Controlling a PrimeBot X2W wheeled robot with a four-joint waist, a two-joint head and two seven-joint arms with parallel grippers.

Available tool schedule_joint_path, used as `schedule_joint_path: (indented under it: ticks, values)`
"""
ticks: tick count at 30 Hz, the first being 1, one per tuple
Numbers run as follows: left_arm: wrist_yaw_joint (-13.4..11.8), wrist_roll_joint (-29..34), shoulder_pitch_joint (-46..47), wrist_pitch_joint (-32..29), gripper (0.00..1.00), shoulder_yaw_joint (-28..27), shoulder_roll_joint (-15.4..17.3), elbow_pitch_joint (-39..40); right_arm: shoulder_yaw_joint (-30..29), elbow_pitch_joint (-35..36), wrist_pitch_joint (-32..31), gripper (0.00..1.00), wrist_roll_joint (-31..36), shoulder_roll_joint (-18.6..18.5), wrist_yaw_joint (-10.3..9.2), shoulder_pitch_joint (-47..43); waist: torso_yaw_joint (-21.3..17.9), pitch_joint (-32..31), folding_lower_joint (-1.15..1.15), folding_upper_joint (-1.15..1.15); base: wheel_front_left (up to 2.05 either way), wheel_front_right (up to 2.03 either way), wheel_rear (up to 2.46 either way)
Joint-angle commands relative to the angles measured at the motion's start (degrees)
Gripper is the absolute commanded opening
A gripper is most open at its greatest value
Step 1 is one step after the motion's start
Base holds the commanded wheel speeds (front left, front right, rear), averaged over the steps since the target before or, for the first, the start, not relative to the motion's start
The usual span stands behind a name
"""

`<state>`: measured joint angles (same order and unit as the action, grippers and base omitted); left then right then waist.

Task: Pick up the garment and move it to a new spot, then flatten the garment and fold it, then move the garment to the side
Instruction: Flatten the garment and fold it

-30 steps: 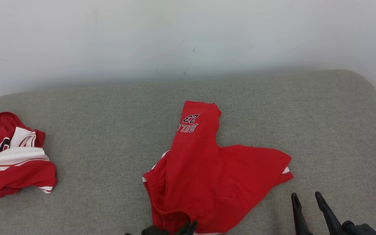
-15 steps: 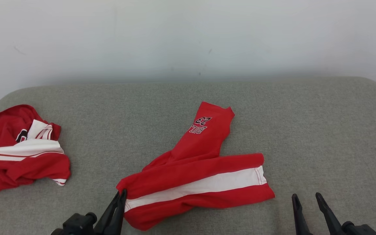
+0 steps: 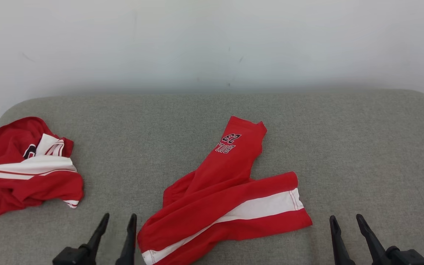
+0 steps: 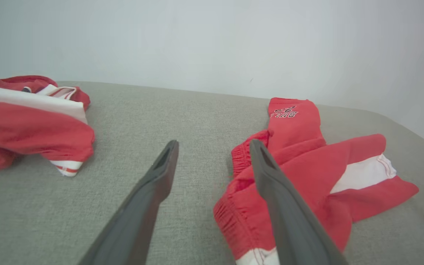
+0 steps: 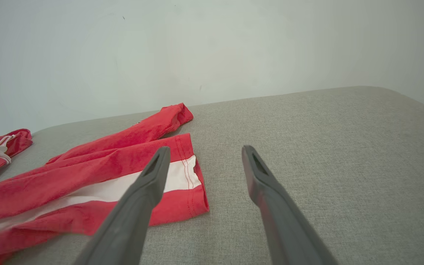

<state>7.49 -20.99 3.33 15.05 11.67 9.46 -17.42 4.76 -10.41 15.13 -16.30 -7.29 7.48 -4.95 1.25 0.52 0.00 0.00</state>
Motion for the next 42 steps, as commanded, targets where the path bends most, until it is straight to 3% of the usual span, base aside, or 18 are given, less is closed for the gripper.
schedule_joint_path:
  ticks: [1, 11, 23, 35, 42]
  values:
    - [-0.1, 0.7, -1.5, 0.2, 1.00, -1.2, -0.2, 1.0, -0.2, 0.1, 0.0, 1.00, 0.0, -0.3, 0.03, 0.1, 0.2, -0.1, 0.00, 0.00, 0.00, 0.00, 0.00]
    - [-0.1, 6.4, -5.8, 0.2, 1.00, -11.8, -1.8, 9.5, -0.3, 1.2, 0.0, 1.00, 0.3, -0.1, 0.03, 0.0, 1.4, -0.8, 0.00, 0.00, 0.00, 0.00, 0.00]
    - [0.0, 8.4, -7.7, 0.2, 1.00, -11.4, -2.3, 10.3, -0.1, 1.2, 0.0, 1.00, 0.3, -0.1, 0.03, -0.3, 1.5, -1.0, 0.00, 0.00, 0.00, 0.00, 0.00]
    - [0.0, 4.9, -5.0, 0.2, 1.00, 0.8, 1.0, 4.9, 2.0, -4.3, -2.3, 1.00, 0.5, -3.3, 0.03, 5.7, 2.2, 0.3, 0.00, 0.00, 0.00, 0.00, 0.00]
    - [0.0, 0.0, -0.2, 0.2, 1.00, 11.3, 3.5, -3.6, 6.5, -14.1, -3.8, 1.00, -0.9, -6.2, 0.03, 13.3, 4.0, 2.6, 0.00, 0.00, 0.00, 0.00, 0.00]
